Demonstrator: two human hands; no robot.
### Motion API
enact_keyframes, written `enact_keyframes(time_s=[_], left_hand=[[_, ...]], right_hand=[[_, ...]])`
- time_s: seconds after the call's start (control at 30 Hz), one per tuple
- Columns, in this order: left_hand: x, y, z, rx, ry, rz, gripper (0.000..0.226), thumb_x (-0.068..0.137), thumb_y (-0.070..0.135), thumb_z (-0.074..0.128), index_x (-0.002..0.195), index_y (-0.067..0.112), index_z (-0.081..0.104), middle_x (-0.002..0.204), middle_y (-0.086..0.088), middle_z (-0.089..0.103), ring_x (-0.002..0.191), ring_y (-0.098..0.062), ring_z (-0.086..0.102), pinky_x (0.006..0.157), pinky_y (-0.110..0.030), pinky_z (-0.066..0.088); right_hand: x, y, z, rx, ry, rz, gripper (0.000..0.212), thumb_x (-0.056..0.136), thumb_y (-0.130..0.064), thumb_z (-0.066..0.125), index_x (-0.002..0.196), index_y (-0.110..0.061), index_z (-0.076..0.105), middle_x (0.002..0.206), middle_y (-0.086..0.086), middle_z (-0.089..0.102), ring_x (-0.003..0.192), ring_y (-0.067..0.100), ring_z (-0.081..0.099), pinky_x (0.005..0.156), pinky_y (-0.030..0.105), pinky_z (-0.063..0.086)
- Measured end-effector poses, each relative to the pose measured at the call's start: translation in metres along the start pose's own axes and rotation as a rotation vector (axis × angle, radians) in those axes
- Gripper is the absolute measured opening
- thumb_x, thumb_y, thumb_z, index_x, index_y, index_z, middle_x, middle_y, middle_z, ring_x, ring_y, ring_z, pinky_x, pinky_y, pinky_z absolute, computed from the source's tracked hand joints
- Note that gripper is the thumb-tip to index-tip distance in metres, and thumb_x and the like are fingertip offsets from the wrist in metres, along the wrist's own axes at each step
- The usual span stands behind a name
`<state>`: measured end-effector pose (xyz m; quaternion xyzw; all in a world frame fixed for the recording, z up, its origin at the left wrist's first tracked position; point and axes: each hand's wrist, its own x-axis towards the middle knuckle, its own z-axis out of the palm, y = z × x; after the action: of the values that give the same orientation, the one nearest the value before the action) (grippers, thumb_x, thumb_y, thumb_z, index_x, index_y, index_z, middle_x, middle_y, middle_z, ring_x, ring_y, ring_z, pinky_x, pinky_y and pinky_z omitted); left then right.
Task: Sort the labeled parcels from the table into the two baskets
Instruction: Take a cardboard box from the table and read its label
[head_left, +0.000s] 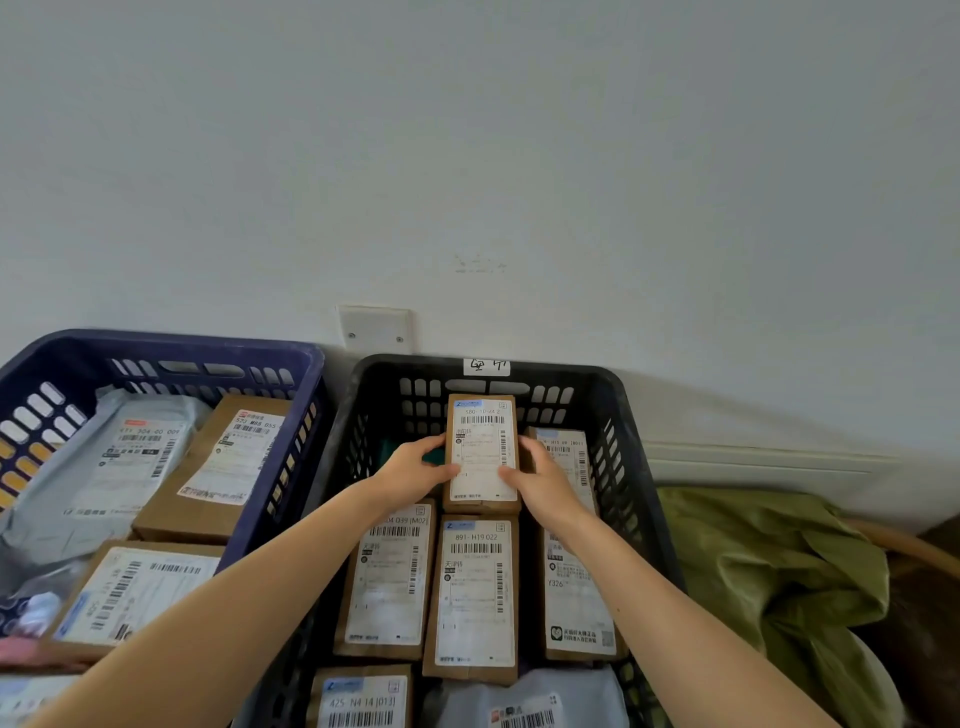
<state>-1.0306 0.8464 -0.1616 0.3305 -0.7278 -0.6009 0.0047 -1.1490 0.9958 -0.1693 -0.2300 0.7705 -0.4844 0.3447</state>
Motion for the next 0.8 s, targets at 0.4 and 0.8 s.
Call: enact_keyframes(time_s=[0.4,0.8], left_hand=[[0.002,0.010,-0.023,0.754,-0.135,0.268,0.098,0.080,0.052,0.069,0.153,0.034,0.006,0.160,0.015,-0.005,0.145,-0.011,0.014,0.116,-0.033,0.021],[0.021,0.004,-0.014,0.979,-0.166,0.269,0.107,0.075,0.065,0.065,0.153,0.031,0.000,0.160,0.010,-0.011,0.148,-0.013,0.003,0.118,-0.041,0.005]], right_hand=[[0.017,-0.013,-0.013,-1.079,-0.144,-0.403,0.069,0.098,-0.053,0.032,0.152,-0.035,-0.006,0.158,-0.007,-0.023,0.143,0.009,-0.023,0.119,0.038,-0.008],[0.025,-0.009,-0.025,-1.110,-0.249,-0.284,0.085,0.089,-0.064,0.046,0.152,-0.038,-0.005,0.159,-0.008,-0.020,0.147,0.016,-0.013,0.118,0.041,0.000]])
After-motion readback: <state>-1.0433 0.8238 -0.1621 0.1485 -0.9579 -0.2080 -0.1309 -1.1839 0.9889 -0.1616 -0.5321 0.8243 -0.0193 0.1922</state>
